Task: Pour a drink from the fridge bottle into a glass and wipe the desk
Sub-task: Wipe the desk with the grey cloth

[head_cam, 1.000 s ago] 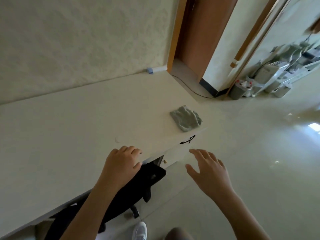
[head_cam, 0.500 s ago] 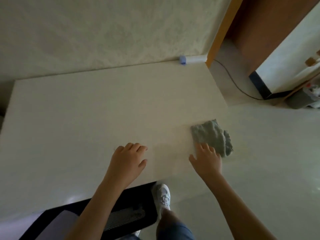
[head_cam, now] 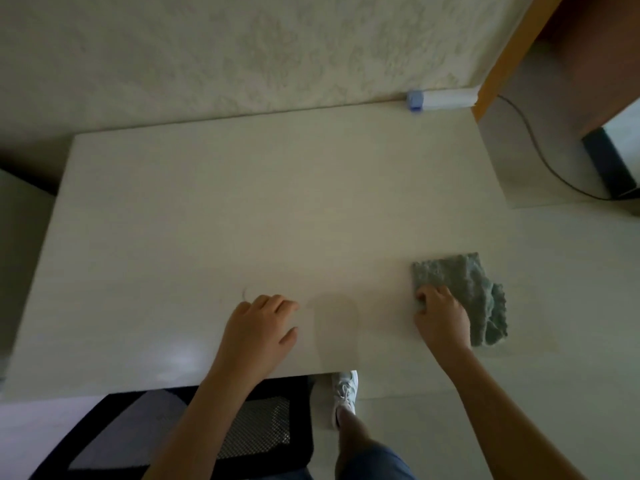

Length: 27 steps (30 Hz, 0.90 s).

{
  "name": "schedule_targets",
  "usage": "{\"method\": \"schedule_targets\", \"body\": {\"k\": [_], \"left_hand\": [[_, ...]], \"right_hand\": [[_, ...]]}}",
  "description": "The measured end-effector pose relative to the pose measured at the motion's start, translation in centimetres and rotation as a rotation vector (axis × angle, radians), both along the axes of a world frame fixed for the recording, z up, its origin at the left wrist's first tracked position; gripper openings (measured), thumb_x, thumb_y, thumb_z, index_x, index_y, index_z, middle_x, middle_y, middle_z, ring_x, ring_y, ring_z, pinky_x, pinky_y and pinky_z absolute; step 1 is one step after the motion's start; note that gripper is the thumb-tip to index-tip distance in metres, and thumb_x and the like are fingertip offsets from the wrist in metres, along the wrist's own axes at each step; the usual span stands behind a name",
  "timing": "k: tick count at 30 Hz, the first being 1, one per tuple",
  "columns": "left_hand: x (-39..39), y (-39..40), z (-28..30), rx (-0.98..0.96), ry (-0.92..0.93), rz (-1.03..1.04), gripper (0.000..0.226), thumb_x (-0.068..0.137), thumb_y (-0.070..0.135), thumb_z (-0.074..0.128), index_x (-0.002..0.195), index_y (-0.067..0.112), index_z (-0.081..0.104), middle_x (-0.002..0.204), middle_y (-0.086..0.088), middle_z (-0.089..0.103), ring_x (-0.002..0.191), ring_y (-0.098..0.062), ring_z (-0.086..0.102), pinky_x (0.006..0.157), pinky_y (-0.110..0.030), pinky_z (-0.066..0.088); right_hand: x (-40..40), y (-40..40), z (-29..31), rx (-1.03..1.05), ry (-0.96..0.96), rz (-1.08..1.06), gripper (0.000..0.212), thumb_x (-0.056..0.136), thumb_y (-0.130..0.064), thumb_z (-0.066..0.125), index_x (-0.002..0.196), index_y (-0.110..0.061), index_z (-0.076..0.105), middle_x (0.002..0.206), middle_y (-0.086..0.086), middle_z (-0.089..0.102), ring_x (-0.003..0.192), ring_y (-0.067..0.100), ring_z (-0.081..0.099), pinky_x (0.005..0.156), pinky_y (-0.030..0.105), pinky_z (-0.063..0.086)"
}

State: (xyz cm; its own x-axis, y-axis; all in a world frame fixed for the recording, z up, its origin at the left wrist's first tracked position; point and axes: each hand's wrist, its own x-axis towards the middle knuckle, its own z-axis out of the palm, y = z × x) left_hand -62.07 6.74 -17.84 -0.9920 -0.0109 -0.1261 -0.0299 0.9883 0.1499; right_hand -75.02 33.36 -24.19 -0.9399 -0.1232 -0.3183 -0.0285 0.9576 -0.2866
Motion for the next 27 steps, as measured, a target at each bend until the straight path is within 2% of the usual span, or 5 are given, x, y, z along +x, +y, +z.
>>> {"method": "schedule_targets", "body": {"k": [10,15,20,24,27], "left_hand": [[5.7,-7.8,0.0,0.038,0.004,0.219,0.029,0.077,0.029,0.072,0.104,0.020,0.066,0.099,0.006,0.067,0.086,-0.016,0.064,0.066,-0.031,0.047],[8.6,-13.4,-0.9,0.052,0.000,0.217,0.030,0.076,0.028,0.074,0.104,0.019,0.067,0.098,0.005,0.068,0.086,-0.016,0.064,0.068,-0.032,0.048],[10.4,-17.8,-3.0,0.035,-0.012,0.168,0.037,0.072,0.027,0.076,0.106,0.015,0.067,0.100,0.002,0.068,0.087,-0.019,0.065,0.068,-0.035,0.051],[10.6,-20.0,-4.5,0.062,0.015,0.154,0.049,0.070,0.027,0.078,0.115,0.013,0.064,0.111,-0.001,0.067,0.097,-0.021,0.065,0.075,-0.036,0.052],[10.9,-21.3,-5.9,0.056,-0.017,0.166,0.062,0.073,0.030,0.075,0.129,0.013,0.055,0.128,-0.004,0.059,0.113,-0.022,0.059,0.081,-0.040,0.051]], "right_hand": [[3.6,-14.2,3.6,-0.565,0.087,0.132,0.028,0.066,0.000,0.066,0.089,-0.014,0.070,0.083,0.000,0.062,0.065,0.009,0.050,0.060,0.017,0.035],[7.6,-22.6,2.4,-0.618,-0.029,0.182,0.026,0.073,-0.006,0.065,0.097,-0.014,0.069,0.089,-0.004,0.060,0.066,0.005,0.049,0.059,0.003,0.036],[10.1,-25.3,-0.8,-0.407,0.013,0.279,0.031,0.088,-0.036,0.056,0.115,-0.021,0.061,0.116,0.000,0.058,0.110,0.021,0.049,0.090,0.041,0.045],[9.2,-25.1,-3.5,-0.073,0.201,0.335,0.055,0.092,-0.049,0.037,0.143,-0.029,0.029,0.154,0.000,0.021,0.141,0.022,0.004,0.112,0.054,-0.004],[9.1,-25.8,-5.4,0.126,0.134,0.315,0.061,0.091,-0.060,0.011,0.146,-0.035,0.004,0.157,-0.002,0.001,0.142,0.023,-0.008,0.111,0.061,0.001]]}}
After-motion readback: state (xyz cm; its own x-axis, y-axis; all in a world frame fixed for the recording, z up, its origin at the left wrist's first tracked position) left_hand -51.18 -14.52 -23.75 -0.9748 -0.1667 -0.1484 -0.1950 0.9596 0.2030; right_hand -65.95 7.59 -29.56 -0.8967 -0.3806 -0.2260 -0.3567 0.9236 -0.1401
